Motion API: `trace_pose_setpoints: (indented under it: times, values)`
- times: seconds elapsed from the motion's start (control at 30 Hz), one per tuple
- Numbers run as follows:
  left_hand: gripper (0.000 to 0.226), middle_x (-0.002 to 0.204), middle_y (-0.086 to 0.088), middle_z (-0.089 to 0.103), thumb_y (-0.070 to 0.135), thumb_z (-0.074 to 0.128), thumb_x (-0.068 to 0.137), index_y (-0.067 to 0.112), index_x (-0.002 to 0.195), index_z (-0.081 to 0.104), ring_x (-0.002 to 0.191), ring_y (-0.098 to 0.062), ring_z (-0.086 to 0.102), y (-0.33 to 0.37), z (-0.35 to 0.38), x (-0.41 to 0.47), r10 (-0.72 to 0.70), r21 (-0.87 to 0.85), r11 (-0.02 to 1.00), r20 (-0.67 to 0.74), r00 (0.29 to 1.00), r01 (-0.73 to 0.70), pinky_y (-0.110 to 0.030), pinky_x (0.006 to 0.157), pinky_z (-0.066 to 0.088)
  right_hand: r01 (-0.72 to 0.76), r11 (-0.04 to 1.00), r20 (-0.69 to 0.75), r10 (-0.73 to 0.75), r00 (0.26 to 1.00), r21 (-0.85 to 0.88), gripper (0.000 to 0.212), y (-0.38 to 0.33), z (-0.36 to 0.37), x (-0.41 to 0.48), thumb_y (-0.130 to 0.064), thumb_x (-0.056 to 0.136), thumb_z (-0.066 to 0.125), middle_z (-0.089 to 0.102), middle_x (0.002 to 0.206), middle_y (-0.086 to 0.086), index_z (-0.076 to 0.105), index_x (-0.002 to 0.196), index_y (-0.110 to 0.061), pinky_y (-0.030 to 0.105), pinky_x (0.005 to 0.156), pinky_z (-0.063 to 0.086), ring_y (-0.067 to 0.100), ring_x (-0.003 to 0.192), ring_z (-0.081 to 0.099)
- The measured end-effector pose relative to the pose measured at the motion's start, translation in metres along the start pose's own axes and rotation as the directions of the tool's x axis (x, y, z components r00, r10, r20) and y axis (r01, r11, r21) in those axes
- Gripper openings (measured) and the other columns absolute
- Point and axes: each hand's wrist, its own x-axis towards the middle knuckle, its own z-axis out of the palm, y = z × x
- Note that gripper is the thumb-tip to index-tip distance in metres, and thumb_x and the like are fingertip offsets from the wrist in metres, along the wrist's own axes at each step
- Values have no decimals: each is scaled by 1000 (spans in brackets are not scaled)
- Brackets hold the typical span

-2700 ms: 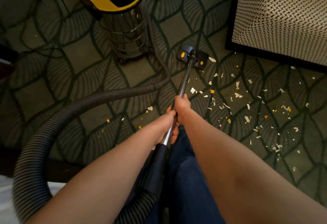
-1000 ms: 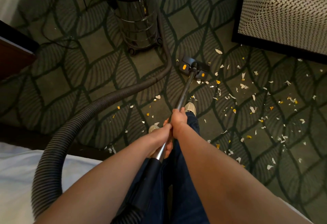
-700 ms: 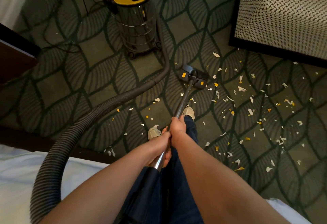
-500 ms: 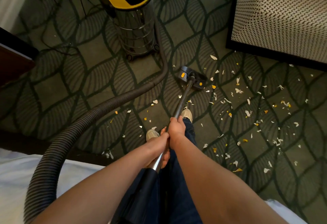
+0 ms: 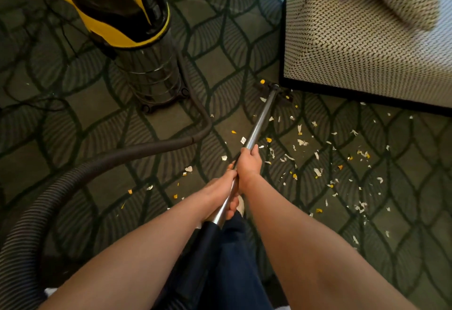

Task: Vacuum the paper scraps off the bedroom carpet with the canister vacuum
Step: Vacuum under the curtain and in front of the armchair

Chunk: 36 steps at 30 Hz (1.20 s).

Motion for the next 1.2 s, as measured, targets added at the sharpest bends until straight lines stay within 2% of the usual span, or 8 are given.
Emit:
trace_pose_setpoints:
  times: [0.1,0.33,0.53,0.63,0.73,0.87,1.0,1.2]
  values:
    - [59,49,-4,46,61,32,95,11,70,52,36,-14,43,17,7,34,2,-9,1000,9,1000,-2,-20,37,39,25,1000,5,-24,1000,-12,47,-17,-2,30,-21,99,41,56,71,2,40,146,-26,24,43,45,14,48,49]
    - [64,51,-4,48,65,34,92,11,64,55,39,-14,45,38,39,94,-52,-113,992,47,998,57,-21,40,39,-48,998,10,49,999,-48,62,-35,-15,93,-17,97,45,60,96,12,26,153,-36,28,45,45,17,51,48]
    - [65,68,-7,61,67,31,92,10,82,62,60,-20,61,47,67,106,-179,-96,975,193,965,200,-29,59,52,-120,977,43,130,991,-177,55,-43,-54,114,-19,99,45,59,110,9,31,151,-31,33,68,54,17,67,56]
    - [72,87,-10,70,67,27,92,9,92,68,79,-24,68,65,70,110,-201,21,980,113,973,200,-34,68,56,-150,971,113,172,979,-185,59,-57,-70,109,-24,101,46,63,108,11,24,155,-32,35,68,57,18,69,60]
    - [66,90,-15,71,52,21,99,5,96,67,84,-27,68,86,74,116,-123,192,971,-104,987,141,-38,79,56,-209,972,167,226,960,-111,52,-68,-81,99,-26,101,45,60,79,10,32,151,-19,26,43,53,19,58,59]
    - [50,80,-11,68,48,29,99,9,98,61,64,-23,65,111,89,134,48,380,921,-322,945,83,-34,64,56,-302,953,250,302,920,-39,38,-78,-101,86,-29,102,41,57,75,12,47,133,-7,27,43,53,21,56,59]
    - [33,106,-17,67,31,44,98,5,108,63,95,-32,65,133,108,146,243,540,838,-233,942,-83,-39,87,54,-393,917,365,345,865,64,52,-72,-117,74,-46,105,29,55,63,11,58,98,-3,32,53,53,22,52,57]
    - [27,108,-11,68,24,64,88,10,112,62,98,-27,66,120,110,159,214,733,679,-147,966,-39,-38,90,54,-466,862,374,373,849,199,43,-34,-120,54,-47,103,38,52,60,7,58,102,-9,28,46,49,17,50,53]
